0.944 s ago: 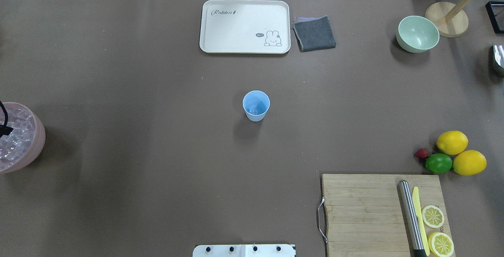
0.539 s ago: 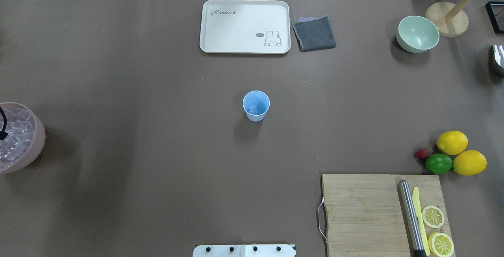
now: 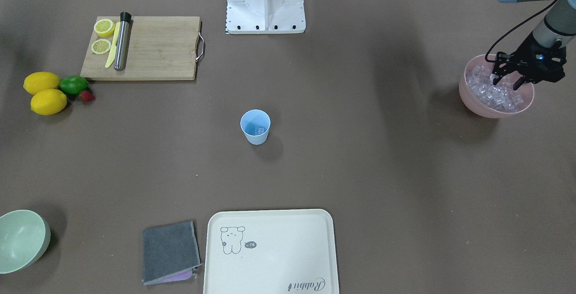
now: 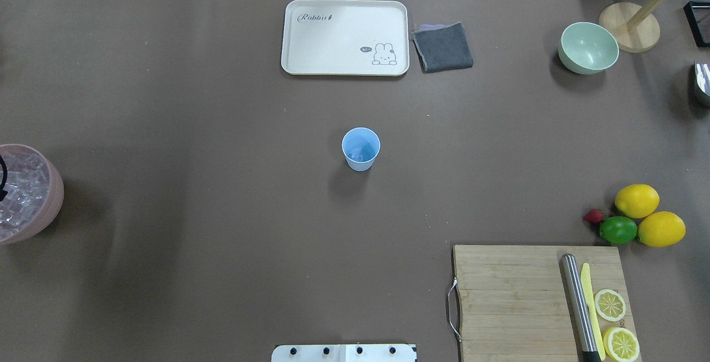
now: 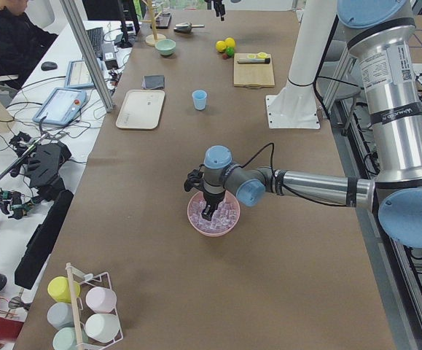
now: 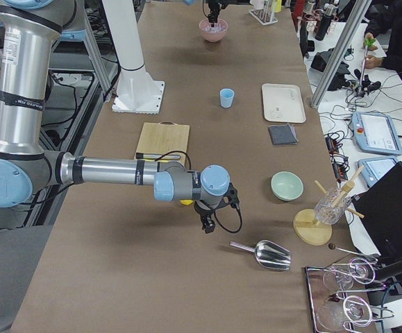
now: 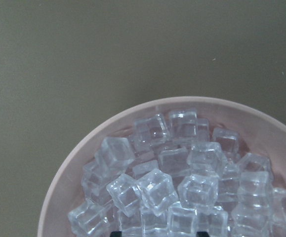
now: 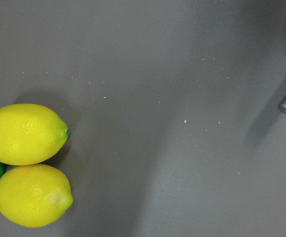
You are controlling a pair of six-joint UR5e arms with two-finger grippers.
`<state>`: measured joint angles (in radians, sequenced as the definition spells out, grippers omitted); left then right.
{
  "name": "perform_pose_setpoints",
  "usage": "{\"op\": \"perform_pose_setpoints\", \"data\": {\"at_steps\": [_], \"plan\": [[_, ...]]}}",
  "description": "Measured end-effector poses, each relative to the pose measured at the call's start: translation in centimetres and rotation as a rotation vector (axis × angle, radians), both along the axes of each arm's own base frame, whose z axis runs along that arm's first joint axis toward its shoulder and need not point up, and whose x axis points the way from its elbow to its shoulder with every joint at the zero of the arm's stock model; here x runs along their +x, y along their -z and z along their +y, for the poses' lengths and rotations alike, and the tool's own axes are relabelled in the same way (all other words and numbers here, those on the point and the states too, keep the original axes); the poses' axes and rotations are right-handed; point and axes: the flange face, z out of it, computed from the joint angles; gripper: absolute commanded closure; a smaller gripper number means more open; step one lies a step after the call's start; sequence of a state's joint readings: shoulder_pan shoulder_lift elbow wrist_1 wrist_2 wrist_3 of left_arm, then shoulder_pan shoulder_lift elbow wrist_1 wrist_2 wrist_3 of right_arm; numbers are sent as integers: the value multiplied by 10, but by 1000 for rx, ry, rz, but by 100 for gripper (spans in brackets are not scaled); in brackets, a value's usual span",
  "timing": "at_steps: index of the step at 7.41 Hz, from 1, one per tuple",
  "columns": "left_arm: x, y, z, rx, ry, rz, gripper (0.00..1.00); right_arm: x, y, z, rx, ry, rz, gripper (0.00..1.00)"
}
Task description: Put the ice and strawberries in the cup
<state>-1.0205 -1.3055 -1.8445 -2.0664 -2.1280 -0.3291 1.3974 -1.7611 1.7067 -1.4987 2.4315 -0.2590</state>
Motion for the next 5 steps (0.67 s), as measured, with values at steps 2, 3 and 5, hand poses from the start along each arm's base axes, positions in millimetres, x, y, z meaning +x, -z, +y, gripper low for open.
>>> {"op": "perform_pose_setpoints", "data": {"at_steps": [2, 3, 5], "plan": [[8, 0, 5, -37, 6, 12, 41, 0, 3, -2, 1, -4, -2, 0], [11, -1, 7, -49, 5, 15, 41, -2, 11, -8, 0, -21, -3, 0], [11, -4, 12, -62, 4, 14, 41, -5, 43, -29, -7, -87, -2, 0]]}}
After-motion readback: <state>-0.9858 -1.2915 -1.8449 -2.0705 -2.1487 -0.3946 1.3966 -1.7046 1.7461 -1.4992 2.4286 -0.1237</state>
